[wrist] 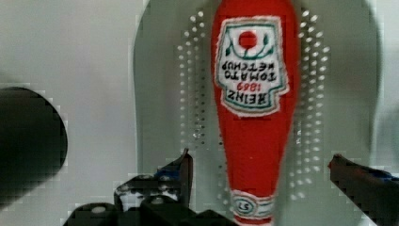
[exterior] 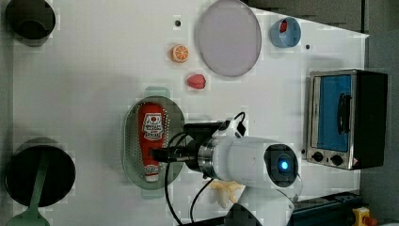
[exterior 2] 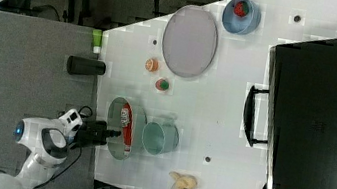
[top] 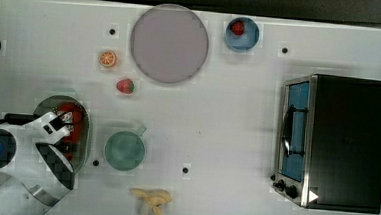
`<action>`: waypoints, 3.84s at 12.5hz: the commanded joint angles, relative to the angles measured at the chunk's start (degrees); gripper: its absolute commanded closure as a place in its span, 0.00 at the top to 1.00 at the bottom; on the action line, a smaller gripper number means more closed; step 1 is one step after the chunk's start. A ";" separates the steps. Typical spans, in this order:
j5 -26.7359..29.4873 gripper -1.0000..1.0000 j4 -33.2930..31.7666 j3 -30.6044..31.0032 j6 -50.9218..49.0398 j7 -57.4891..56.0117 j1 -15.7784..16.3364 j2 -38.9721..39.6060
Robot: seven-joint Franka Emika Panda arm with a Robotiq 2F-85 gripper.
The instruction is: Pick ketchup from strainer and place it on the table
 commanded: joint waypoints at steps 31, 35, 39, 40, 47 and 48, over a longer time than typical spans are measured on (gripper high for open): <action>3.92 0.56 16.92 -12.13 -32.35 -15.22 -6.91 -17.07; 3.92 0.56 17.39 -21.37 -32.55 -22.80 -9.74 -17.73; 3.92 0.56 16.33 -30.08 -32.54 -30.14 -10.72 -17.56; 3.92 0.56 15.31 -31.89 -32.49 -31.33 -10.76 -17.48; 3.92 0.56 2.15 -36.51 -22.60 -31.52 -10.78 -16.84; 3.92 0.56 -0.53 -36.45 -19.12 -31.32 -10.74 -16.55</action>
